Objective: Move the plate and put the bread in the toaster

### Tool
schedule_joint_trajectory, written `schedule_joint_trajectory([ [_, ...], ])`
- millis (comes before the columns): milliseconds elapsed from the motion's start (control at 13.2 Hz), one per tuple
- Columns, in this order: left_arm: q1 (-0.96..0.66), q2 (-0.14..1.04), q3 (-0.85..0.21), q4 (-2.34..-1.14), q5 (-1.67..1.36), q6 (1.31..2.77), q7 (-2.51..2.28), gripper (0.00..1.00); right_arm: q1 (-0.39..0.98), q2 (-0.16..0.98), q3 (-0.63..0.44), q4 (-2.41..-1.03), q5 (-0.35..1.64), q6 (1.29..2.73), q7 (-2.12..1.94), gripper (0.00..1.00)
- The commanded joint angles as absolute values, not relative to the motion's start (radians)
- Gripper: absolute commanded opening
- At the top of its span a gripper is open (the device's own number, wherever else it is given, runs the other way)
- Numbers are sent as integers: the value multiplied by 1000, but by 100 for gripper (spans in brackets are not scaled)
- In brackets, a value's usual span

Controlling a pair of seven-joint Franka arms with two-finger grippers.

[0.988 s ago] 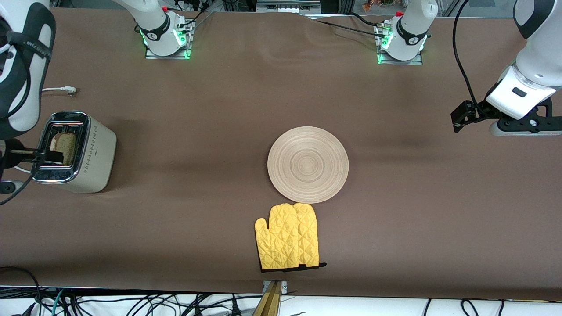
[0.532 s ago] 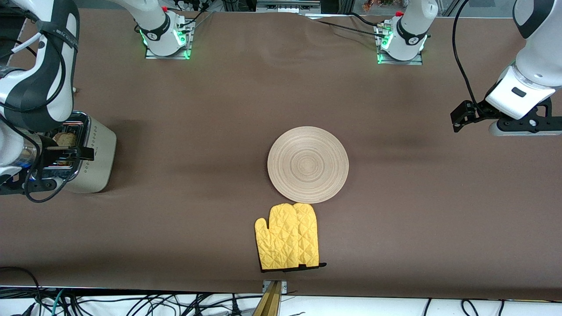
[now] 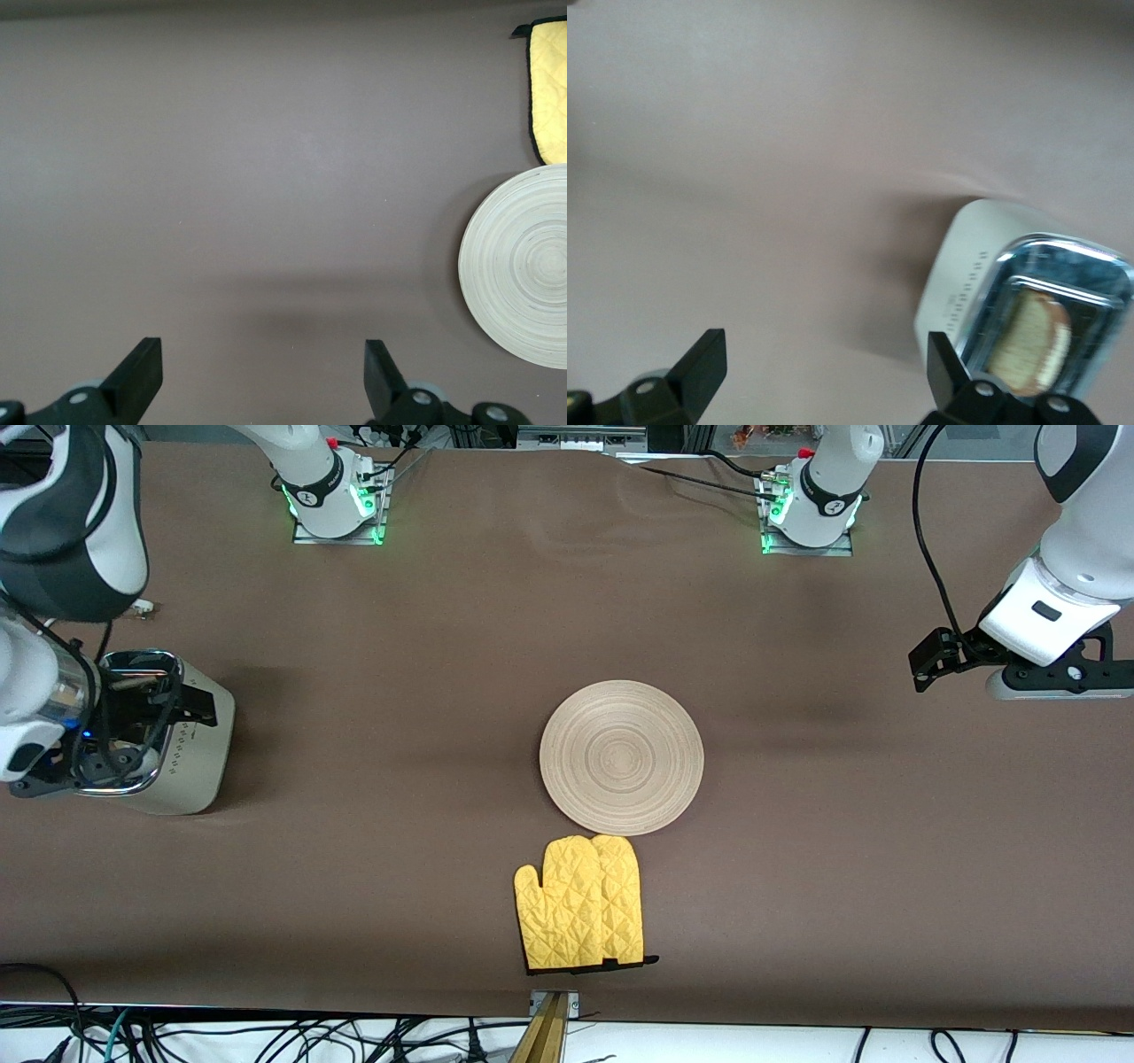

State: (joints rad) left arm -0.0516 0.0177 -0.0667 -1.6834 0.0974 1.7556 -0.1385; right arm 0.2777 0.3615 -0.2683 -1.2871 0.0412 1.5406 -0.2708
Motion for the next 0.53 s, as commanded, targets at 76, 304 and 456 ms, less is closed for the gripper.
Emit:
schedule_joint_trajectory([
  [76,-51,5,-69,-1687,67,1750,-143,100,129,198,-103,-1477,-11,1644,-270,100],
  [304,-51,5,-69,-1687,67,1750,-143,100,33,129,-28,-1537,-11,1658,-270,100],
  [456,-54,5,-69,-1687,67,1750,-144,100,-29,94,32,-1577,-15,1666,-267,100],
])
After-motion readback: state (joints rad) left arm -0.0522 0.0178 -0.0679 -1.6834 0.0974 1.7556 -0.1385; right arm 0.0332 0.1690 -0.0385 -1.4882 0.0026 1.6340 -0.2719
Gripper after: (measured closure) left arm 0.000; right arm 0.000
